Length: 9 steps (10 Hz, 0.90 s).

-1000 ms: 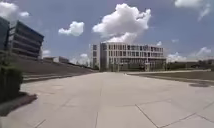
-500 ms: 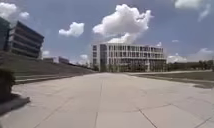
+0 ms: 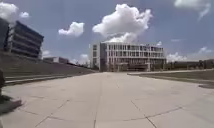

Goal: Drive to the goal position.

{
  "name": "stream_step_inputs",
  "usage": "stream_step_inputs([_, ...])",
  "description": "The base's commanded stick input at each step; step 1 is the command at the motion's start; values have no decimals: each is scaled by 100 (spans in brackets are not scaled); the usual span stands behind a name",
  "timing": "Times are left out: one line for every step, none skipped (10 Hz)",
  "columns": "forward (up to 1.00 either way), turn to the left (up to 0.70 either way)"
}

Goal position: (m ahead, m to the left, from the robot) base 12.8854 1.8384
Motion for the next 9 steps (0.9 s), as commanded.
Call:
stream_step_inputs([50, 0])
stream_step_inputs([50, 0])
stream_step_inputs([50, 0])
stream_step_inputs([50, 0])
stream_step_inputs([50, 0])
stream_step_inputs([50, 0])
stream_step_inputs([50, 0])
stream_step_inputs([50, 0])
stream_step_inputs([50, 0])
